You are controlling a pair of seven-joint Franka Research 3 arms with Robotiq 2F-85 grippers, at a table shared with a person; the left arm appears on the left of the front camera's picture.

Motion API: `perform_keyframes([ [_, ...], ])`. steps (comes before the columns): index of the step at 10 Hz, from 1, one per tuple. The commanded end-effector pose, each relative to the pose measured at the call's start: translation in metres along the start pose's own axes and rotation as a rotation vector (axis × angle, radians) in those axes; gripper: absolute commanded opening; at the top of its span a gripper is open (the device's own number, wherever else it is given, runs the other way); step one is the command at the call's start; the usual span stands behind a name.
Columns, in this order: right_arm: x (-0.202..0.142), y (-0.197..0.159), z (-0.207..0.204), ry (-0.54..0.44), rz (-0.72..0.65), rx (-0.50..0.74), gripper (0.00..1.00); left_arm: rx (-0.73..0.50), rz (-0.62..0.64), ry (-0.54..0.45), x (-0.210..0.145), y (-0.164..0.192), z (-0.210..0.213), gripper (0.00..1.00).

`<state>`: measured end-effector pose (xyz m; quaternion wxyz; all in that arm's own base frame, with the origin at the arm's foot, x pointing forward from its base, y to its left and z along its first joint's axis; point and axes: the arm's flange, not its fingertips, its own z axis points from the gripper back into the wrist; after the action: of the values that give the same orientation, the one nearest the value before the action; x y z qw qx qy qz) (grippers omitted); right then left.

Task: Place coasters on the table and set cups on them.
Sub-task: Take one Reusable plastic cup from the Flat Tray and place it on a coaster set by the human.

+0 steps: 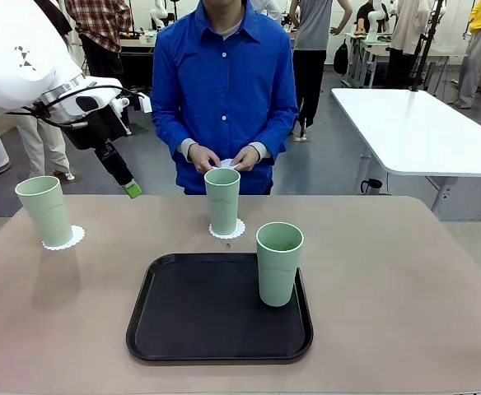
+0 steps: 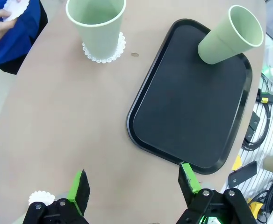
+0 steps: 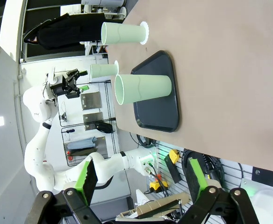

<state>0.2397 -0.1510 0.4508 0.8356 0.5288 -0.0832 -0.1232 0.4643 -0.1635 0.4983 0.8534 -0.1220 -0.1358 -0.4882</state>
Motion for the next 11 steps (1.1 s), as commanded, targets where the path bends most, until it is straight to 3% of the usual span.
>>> perform_keyframes([
  [1, 0.001, 0.000, 0.000, 0.000, 0.011, 0.015, 1.00, 0.006, -0.017, 0.000, 0.002, 0.006, -0.001, 1.00],
  [5, 0.001, 0.000, 0.000, 0.000, 0.011, 0.015, 1.00, -0.003, 0.006, 0.002, -0.001, 0.004, -0.002, 1.00],
  [7, 0.001, 0.000, 0.000, 0.000, 0.011, 0.015, 1.00, 0.101, 0.268, 0.172, -0.032, -0.026, 0.018, 1.00],
  [8, 0.001, 0.000, 0.000, 0.000, 0.011, 0.015, 1.00, 0.172, 0.364, 0.209, -0.060, -0.045, 0.016, 1.00],
  [11, 0.001, 0.000, 0.000, 0.000, 0.011, 0.015, 1.00, 0.192, 0.546, 0.227, -0.123, -0.063, 0.038, 1.00],
])
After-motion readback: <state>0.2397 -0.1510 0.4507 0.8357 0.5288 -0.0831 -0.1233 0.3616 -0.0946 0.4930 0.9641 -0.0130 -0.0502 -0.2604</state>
